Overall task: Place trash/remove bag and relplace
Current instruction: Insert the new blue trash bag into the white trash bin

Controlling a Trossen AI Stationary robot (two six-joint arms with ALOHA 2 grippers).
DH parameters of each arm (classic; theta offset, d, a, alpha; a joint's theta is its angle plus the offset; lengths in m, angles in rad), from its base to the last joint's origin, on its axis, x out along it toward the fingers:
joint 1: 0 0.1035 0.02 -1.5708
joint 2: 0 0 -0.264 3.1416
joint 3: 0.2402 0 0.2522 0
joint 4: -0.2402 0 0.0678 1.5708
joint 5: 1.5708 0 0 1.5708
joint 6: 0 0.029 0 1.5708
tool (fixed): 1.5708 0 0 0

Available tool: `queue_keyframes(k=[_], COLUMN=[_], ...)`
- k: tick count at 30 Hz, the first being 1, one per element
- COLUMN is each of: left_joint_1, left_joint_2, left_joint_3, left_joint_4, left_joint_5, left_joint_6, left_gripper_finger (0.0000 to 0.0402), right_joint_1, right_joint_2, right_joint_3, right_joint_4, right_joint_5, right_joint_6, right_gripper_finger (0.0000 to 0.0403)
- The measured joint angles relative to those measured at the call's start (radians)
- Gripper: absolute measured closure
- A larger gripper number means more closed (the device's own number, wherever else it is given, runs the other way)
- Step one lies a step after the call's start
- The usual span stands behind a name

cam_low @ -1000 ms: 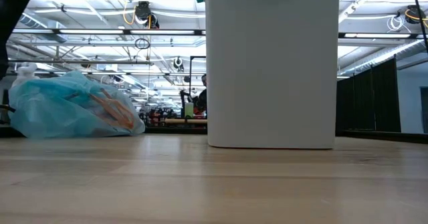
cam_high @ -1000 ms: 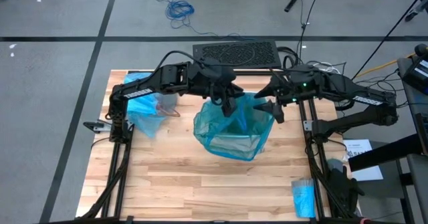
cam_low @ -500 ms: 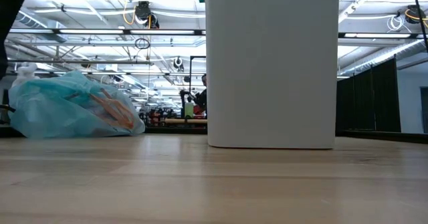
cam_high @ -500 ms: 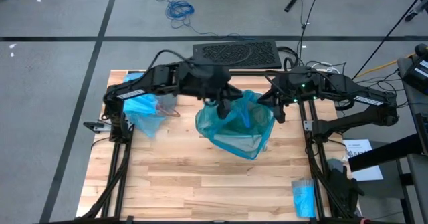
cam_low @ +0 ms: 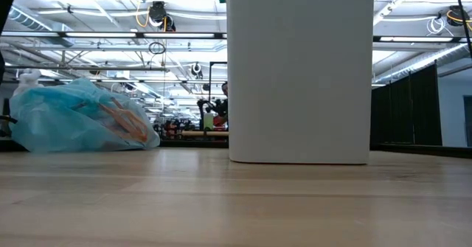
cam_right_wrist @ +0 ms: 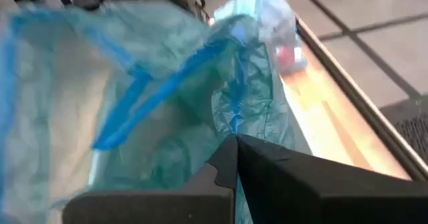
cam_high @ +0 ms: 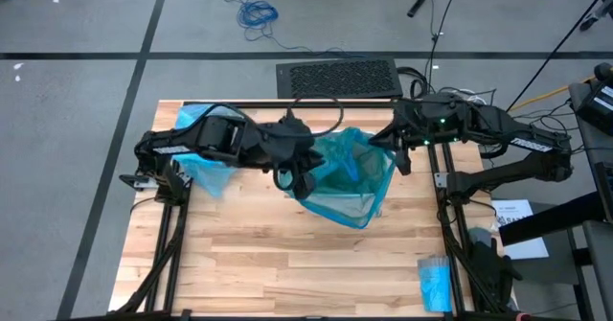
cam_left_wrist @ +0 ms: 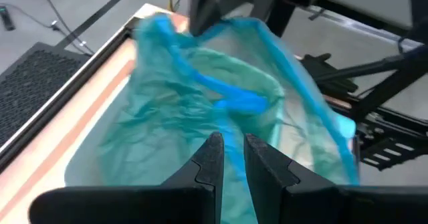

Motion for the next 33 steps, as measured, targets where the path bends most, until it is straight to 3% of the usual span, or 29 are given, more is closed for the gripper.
queue_keyframes(k=[17,24,33], left_joint_1=[-0.028,-0.044,-0.1], left_joint_2=[-0.008,-0.049,-0.064], left_joint_3=[0.0,0.0,0.0], left_joint_4=[-0.043,-0.159,-0.281], left_joint_5=[-0.055,-0.123,-0.118], left_joint_6=[-0.006,-0.091,-0.247], left_gripper_finger=[0.0345,0.0345,0.0345], right_joint_1=[-0.037,-0.037,-0.037], right_joint_2=[-0.027,-0.027,-0.035], right_joint_3=[0.0,0.0,0.0], right_joint_4=[0.005,-0.018,-0.018], right_joint_5=[-0.003,-0.004,-0.004], right_joint_6=[-0.008,0.002,0.001], right_gripper_finger=[0.0399,0.0399,0.0399])
